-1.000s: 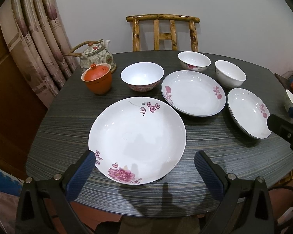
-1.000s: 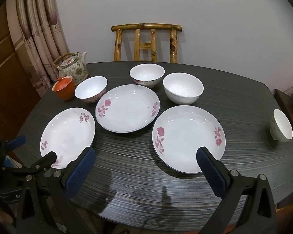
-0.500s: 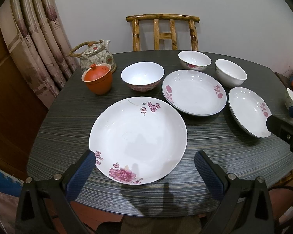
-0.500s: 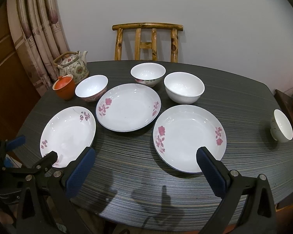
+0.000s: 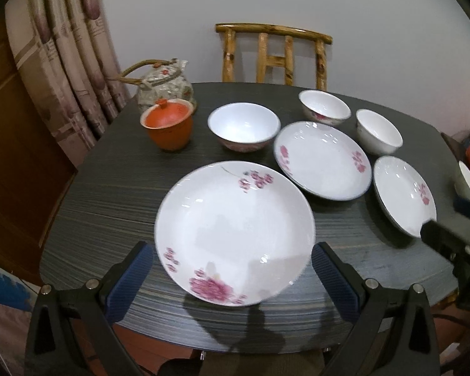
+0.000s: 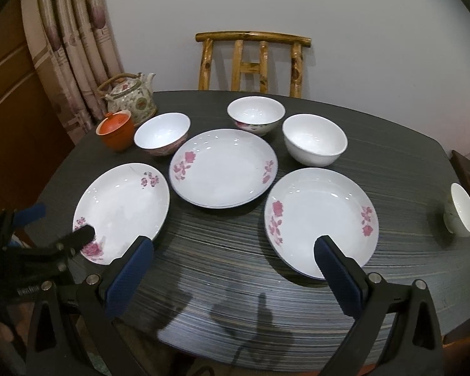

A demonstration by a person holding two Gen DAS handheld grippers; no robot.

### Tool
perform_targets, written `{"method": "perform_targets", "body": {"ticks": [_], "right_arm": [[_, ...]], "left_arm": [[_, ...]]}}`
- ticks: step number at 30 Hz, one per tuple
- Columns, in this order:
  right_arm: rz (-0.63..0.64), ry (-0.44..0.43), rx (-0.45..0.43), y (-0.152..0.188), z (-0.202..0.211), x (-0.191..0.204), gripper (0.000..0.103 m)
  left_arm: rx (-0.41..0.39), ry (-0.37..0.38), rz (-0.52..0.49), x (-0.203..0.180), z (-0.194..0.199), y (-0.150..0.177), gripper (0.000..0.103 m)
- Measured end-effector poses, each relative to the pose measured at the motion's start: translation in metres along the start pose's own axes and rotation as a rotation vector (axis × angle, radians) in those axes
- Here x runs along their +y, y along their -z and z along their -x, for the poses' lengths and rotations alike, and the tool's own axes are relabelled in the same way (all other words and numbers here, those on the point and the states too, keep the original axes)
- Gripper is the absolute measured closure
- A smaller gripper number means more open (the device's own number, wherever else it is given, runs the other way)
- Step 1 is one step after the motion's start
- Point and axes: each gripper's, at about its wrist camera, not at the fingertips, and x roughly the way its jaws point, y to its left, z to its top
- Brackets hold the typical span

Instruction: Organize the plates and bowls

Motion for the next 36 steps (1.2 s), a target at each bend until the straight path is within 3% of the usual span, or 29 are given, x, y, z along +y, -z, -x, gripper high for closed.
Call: {"method": "perform_targets", "body": {"ticks": [5, 7, 9, 11, 20, 24, 29, 36], "right_arm": [[0.028, -0.043, 0.032, -0.004, -0.009, 0.01, 0.009], [0.032, -0.071, 0.05, -0.005, -0.014, 0.015, 0.011], [0.049, -0.08, 0.063, -0.005, -0.019, 0.02, 0.022], [0.065, -0.095, 0.087, -0.006, -0.025, 0.026, 0.03], [0.051, -0.193, 0.192, -0.012, -0.061, 0.043, 0.032], [0.028, -0.231, 0.248, -0.016, -0.079, 0.046, 0.049], [-0.009, -0.261, 0.294, -0.025, -0.098, 0.046, 0.054], [-0.059, -0.298, 0.362, -0.032, -0.127, 0.047, 0.062]], "left_arm": [[0.019, -0.011, 0.048, 0.029, -0.002, -0.008, 0.001], [0.023, -0.016, 0.07, 0.04, -0.003, -0.01, 0.006], [0.04, -0.023, 0.084, 0.049, -0.007, -0.012, 0.015], [0.062, -0.007, 0.094, 0.055, -0.011, -0.012, 0.016], [0.142, 0.035, 0.102, 0.069, -0.034, -0.016, 0.028], [0.19, 0.086, 0.134, 0.083, -0.048, -0.021, 0.041], [0.229, 0.137, 0.159, 0.093, -0.062, -0.027, 0.042], [0.25, 0.139, 0.15, 0.107, -0.077, -0.037, 0.042]]}}
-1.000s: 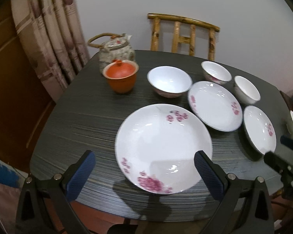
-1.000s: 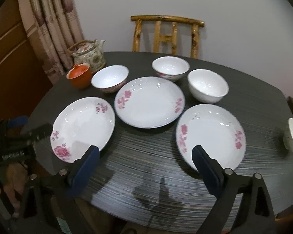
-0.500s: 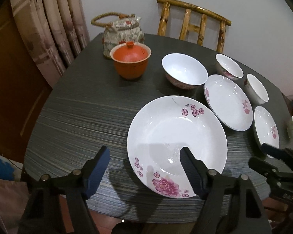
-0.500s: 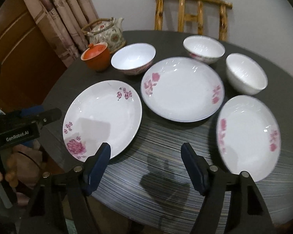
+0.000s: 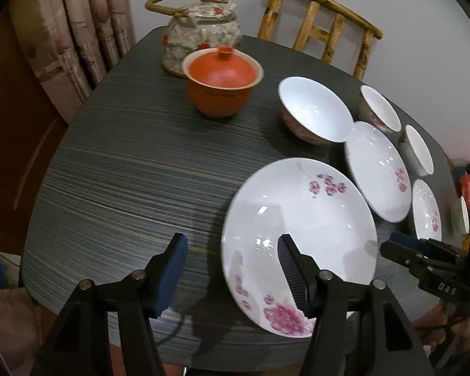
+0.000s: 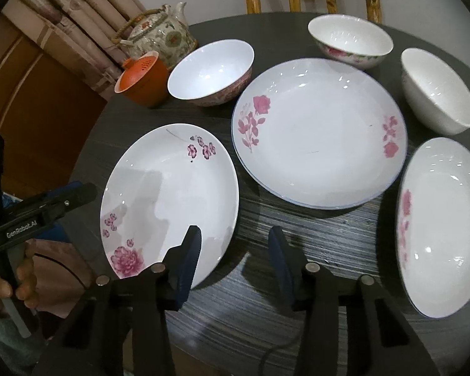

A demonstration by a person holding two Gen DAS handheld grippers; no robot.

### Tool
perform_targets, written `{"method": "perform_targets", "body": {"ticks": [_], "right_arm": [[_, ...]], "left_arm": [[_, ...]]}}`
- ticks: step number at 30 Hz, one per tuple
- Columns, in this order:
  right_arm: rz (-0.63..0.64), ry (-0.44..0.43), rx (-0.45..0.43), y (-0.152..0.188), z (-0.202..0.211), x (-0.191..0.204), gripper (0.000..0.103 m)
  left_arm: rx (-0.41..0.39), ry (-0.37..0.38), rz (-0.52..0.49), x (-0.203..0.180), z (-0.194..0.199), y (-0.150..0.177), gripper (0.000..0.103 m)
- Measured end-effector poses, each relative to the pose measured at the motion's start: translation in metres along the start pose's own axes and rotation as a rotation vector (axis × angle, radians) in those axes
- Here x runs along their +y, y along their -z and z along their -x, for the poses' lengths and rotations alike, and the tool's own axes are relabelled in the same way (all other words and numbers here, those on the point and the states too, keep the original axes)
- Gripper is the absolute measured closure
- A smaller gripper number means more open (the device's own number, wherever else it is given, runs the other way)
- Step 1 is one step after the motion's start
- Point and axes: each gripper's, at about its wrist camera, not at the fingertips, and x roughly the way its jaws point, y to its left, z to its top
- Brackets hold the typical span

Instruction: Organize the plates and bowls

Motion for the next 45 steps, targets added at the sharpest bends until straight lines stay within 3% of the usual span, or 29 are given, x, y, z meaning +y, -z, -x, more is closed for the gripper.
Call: {"method": "perform_targets", "body": {"ticks": [4, 9, 11, 18, 24, 45], "right_arm": [[-0.01, -0.003, 0.025, -0.004, -0.012, -0.003, 0.068], [-0.011, 0.0, 0.05, -0.006, -0.022, -0.001, 0.075], [-0.008, 0.001, 0.054, -0.007, -0.025, -0.001, 0.075], [0.021, 0.013, 0.073, -0.01, -0.039, 0.008, 0.087], [0.039, 0.026, 0.075, -0.012, -0.046, 0.013, 0.09], [0.111, 0.063, 0.044, -0.006, -0.06, 0.044, 0.09]], "left_arm": [[0.041, 0.041, 0.026, 0.007, -0.011, 0.0, 0.042], [0.063, 0.035, 0.01, 0.008, -0.022, 0.001, 0.044], [0.067, 0.038, 0.008, 0.009, -0.024, 0.001, 0.055], [0.094, 0.035, -0.009, 0.008, -0.033, 0.003, 0.067], [0.122, 0.037, -0.011, 0.008, -0.044, 0.006, 0.09], [0.081, -0.022, -0.05, 0.014, -0.047, -0.017, 0.09]]}}
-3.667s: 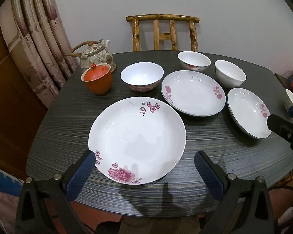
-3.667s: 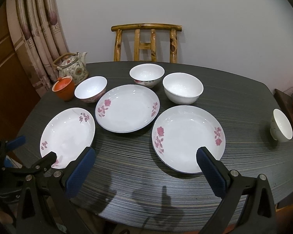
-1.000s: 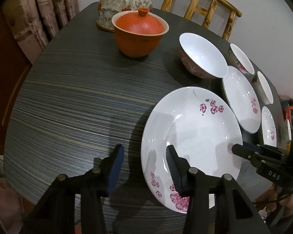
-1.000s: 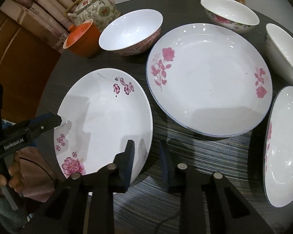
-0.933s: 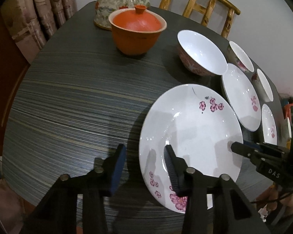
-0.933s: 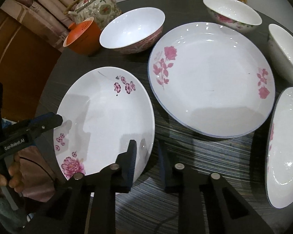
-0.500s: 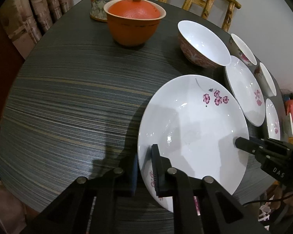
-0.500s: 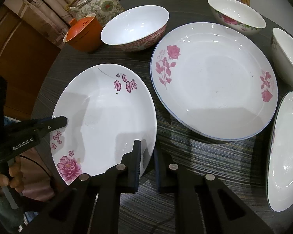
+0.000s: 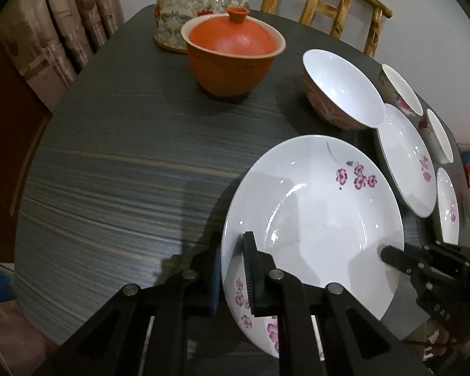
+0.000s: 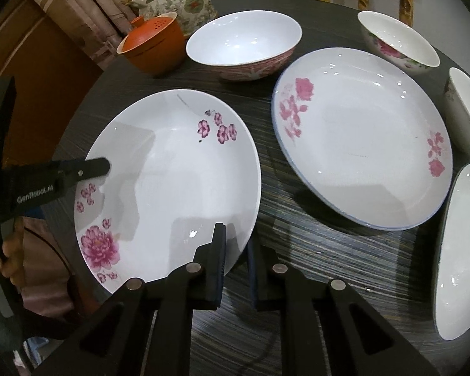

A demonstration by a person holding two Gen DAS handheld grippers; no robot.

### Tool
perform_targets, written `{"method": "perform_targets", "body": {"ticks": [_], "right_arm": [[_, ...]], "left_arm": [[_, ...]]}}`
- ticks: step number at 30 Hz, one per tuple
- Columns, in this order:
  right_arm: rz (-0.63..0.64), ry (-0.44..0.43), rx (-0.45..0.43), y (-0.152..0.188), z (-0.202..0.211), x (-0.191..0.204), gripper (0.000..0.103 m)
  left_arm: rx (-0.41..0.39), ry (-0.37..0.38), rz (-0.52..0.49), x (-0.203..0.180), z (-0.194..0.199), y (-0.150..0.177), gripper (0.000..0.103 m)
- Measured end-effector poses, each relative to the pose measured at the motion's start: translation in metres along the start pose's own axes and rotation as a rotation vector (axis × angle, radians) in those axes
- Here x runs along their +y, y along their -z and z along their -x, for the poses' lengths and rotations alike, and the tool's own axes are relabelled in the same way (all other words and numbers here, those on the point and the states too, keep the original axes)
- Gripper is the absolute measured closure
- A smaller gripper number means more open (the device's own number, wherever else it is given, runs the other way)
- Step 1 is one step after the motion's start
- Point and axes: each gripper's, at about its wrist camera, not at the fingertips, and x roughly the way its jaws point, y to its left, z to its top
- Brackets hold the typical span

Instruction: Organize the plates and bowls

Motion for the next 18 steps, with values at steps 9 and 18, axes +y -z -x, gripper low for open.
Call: {"method": "perform_targets", "body": {"ticks": [9, 18], "right_arm": [[0.013, -0.001, -0.004, -0.004, -0.008, 0.011, 0.09], [0.024, -0.001, -0.003, -0.006, -0.012, 0.018, 0.089]], "left_arm": [[-0.009, -0.023, 0.004, 0.005, -0.008, -0.011, 0.088], [-0.016, -0.038, 0.002, 0.005, -0.012, -0.017, 0.087]]}}
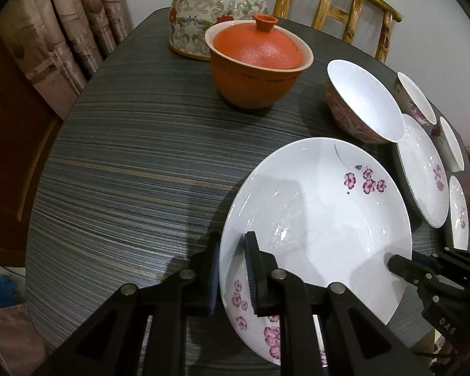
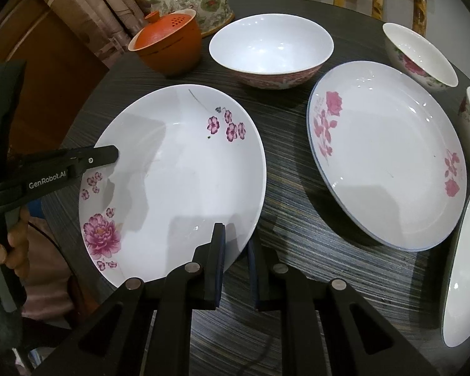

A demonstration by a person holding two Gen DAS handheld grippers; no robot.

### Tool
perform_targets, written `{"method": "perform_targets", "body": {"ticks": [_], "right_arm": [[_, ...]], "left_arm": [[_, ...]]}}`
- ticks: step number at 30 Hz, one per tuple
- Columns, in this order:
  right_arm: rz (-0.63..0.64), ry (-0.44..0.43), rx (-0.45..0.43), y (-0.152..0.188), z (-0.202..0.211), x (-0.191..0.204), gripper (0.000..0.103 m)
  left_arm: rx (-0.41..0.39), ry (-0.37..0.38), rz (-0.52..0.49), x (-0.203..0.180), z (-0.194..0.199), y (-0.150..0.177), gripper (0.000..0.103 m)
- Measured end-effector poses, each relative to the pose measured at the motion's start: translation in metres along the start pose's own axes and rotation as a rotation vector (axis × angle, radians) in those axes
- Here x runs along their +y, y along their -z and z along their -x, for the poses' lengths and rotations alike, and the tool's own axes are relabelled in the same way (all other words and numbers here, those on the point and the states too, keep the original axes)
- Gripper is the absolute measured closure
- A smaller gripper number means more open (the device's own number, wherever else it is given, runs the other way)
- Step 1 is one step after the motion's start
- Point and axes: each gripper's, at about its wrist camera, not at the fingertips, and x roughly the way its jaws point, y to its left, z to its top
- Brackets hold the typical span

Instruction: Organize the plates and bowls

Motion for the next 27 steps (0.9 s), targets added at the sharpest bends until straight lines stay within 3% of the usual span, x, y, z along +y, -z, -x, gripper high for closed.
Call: {"method": "perform_targets", "body": {"ticks": [12, 18, 27], "right_arm": [[0.001, -0.013, 0.01, 0.005, 0.002, -0.005, 0.087], [0.022, -0.004, -0.008, 0.005, 0.008, -0.004, 0.079], [0.027, 0.018, -0.032, 0.009, 0.019, -0.013, 0.078]], "left_arm": [[-0.031, -0.064, -0.034, -0.001, 0.01, 0.003, 0.086], [-0.037, -0.08, -0.015, 0.0, 0.014, 0.0, 0.086], [-0.109, -0.125, -0.014, -0.009, 0.04, -0.001, 0.08]]}}
